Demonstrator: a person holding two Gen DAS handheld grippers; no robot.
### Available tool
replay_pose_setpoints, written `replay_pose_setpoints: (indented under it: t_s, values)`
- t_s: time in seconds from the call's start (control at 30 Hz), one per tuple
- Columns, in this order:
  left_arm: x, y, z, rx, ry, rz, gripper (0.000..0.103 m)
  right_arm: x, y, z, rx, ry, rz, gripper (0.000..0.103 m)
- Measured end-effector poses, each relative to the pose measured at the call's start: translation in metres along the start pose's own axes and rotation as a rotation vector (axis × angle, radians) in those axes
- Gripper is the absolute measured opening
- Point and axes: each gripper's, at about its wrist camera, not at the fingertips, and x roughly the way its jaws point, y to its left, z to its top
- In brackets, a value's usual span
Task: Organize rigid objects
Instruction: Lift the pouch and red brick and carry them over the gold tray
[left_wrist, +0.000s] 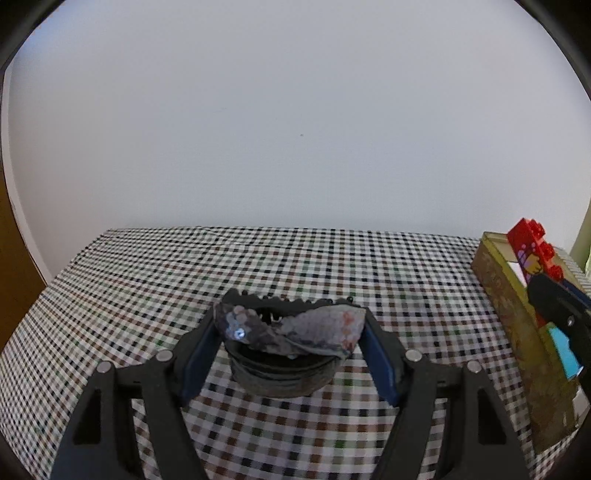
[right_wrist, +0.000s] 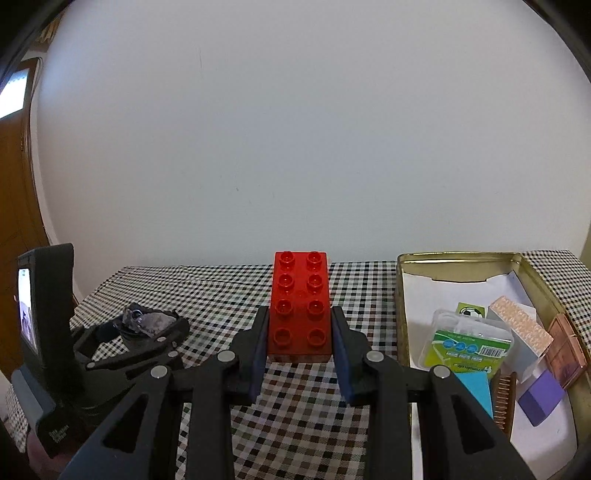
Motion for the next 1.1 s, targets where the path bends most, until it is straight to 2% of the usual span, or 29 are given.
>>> replay_pose_setpoints:
  t_s: [0.23,1.1]
  values:
    - [-0.004,-0.013,-0.003,-0.005,-0.008,-0.002,0.072,-0.004,0.004,-0.003,-0.027,0.000,0.005,0.034]
    - [-0.016,-0.008,-0.002,-0.053,-0.025,0.028,0.072,-0.014,0.005,-0.004,-0.067,-0.011,0.004,0.034]
